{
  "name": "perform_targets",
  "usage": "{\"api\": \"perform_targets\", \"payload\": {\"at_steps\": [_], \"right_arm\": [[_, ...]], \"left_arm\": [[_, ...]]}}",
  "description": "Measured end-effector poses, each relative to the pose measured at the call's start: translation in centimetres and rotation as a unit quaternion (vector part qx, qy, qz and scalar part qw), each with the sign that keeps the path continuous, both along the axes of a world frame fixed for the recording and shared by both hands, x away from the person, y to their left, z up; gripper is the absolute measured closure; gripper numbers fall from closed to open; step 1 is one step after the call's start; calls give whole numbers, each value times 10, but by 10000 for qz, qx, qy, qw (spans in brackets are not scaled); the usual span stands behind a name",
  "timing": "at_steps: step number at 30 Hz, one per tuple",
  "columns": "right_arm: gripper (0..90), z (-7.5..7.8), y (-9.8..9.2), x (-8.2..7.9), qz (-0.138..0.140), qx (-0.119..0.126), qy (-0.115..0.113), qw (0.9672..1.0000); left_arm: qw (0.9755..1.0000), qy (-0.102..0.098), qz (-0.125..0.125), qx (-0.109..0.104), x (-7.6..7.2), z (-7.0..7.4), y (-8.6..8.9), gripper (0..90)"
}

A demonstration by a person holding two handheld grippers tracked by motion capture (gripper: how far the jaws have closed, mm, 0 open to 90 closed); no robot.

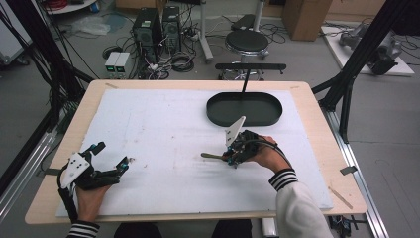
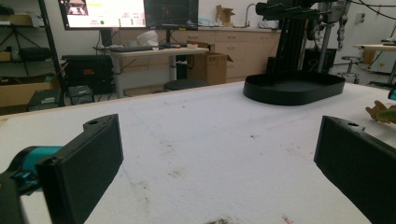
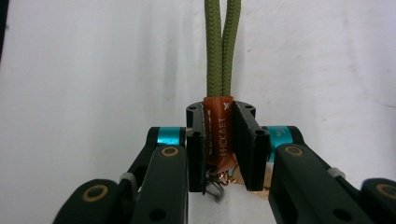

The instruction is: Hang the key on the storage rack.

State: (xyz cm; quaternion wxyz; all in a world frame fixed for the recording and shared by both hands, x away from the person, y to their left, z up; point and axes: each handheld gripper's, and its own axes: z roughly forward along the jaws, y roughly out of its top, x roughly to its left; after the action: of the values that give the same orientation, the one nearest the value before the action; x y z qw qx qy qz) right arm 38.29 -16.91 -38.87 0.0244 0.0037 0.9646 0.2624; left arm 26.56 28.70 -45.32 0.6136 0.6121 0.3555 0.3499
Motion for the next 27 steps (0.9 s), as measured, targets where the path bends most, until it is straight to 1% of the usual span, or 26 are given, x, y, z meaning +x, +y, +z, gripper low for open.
{"api": "perform_targets", "payload": {"at_steps": [1, 2, 3, 4, 5, 6, 7, 8, 9, 10, 11, 12, 13, 14, 15, 16, 18, 19, 20, 22, 23, 24, 25, 26, 27], "right_arm": [[759, 0, 0, 0, 0, 0, 0, 10000], [758, 3, -4, 2, -236, 222, -30, 9995], [758, 5, -7, 3, -350, 370, -2, 9987], [758, 5, -7, 3, -350, 370, -2, 9987], [758, 9, -14, 5, -628, 683, 8, 9957], [758, 11, -17, 7, -781, 793, -14, 9938], [758, 11, -17, 7, -781, 793, -14, 9938], [758, 16, -24, 9, -1093, 1028, -65, 9887], [758, 16, -24, 9, -1093, 1028, -65, 9887], [758, 20, -31, 10, -1388, 1291, -106, 9818], [758, 20, -31, 10, -1388, 1291, -106, 9818], [758, 25, -39, 12, -1707, 1550, -160, 9729], [758, 25, -39, 12, -1707, 1550, -160, 9729], [758, 29, -46, 13, -2036, 1794, -171, 9623], [758, 30, -50, 14, -2169, 1892, -190, 9575], [758, 32, -53, 14, -2334, 1971, -222, 9519], [758, 34, -60, 15, -2551, 2120, -287, 9430], [758, 36, -63, 15, -2633, 2169, -332, 9394], [758, 36, -63, 15, -2633, 2169, -332, 9394], [758, 38, -67, 14, -2819, 2229, -469, 9320], [758, 41, -72, 14, -3025, 2304, -590, 9230], [758, 41, -72, 14, -3025, 2304, -590, 9230], [759, 42, -77, 14, -3206, 2411, -683, 9135], [759, 42, -77, 14, -3206, 2411, -683, 9135], [758, 44, -81, 14, -3407, 2466, -816, 9036]], "left_arm": [[10000, 0, 0, 0, 0, 0, 0, 17], [10000, 1, 0, 0, 0, 0, 0, 17], [10000, 0, -1, -3, 0, 0, 0, 17], [10000, 0, -1, -3, 0, 0, 0, 17], [10000, 0, -1, -4, 0, 0, 0, 17], [10000, 0, -1, -4, 0, 0, 0, 17], [10000, 0, -1, -4, 0, 0, 0, 17], [10000, 1, -3, -9, 0, 0, 0, 17], [10000, 1, -3, -9, 0, 0, 0, 17], [10000, 12, -7, -33, 0, 0, 0, 17], [10000, 12, -7, -33, 0, 0, 0, 17], [10000, 29, -19, -56, 1, 0, 1, 17], [10000, 29, -19, -56, 1, 0, 1, 17], [10000, 38, -25, -74, 1, 0, 1, 17], [10000, 41, -29, -63, 1, 0, 1, 17], [10000, 42, -36, -47, 1, 0, 1, 17], [10000, 50, -41, -45, 1, 0, 1, 17], [10000, 50, -41, -45, 1, 0, 1, 17], [10000, 52, -40, -44, 1, 0, 1, 17], [10000, 59, -40, -39, 1, 0, 1, 17], [10000, 55, -37, -41, 1, 0, 1, 17], [10000, 56, -33, -36, 1, 0, 0, 17], [10000, 60, -32, -31, 1, 0, 0, 17], [10000, 57, -29, -31, 1, 0, 0, 17], [10000, 57, -29, -28, 1, 0, 0, 17]]}}
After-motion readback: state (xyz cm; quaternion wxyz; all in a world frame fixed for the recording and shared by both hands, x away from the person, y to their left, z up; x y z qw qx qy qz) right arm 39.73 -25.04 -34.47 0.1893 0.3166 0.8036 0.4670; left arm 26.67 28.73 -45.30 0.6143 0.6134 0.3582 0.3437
